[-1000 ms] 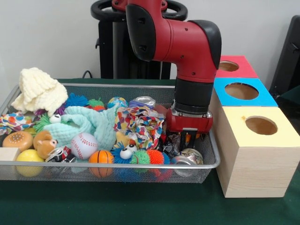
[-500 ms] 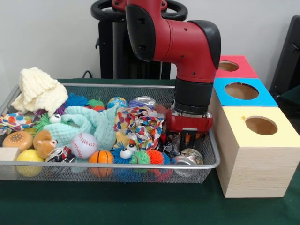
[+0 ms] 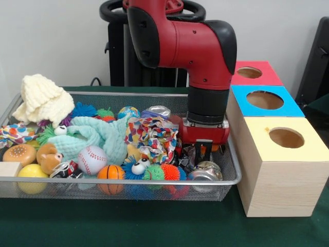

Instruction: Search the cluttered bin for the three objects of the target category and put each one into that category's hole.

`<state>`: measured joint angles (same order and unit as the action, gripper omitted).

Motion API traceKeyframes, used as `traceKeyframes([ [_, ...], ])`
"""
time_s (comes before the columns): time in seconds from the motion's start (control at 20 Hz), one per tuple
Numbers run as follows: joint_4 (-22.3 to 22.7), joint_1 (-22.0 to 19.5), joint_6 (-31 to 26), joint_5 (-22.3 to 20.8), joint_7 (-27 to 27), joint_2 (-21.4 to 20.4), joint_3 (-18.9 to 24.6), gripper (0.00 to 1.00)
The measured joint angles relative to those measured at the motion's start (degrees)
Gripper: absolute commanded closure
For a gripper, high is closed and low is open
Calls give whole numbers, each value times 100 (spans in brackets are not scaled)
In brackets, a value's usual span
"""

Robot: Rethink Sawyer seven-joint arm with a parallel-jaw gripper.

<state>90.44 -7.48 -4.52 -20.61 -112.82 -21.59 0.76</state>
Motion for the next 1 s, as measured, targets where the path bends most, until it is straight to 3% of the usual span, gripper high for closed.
traceKeyframes([
  [0.3,55,-471,-549,32,0,-100,389,100],
  [1.0,120,-814,-1144,28,0,-200,791,100],
])
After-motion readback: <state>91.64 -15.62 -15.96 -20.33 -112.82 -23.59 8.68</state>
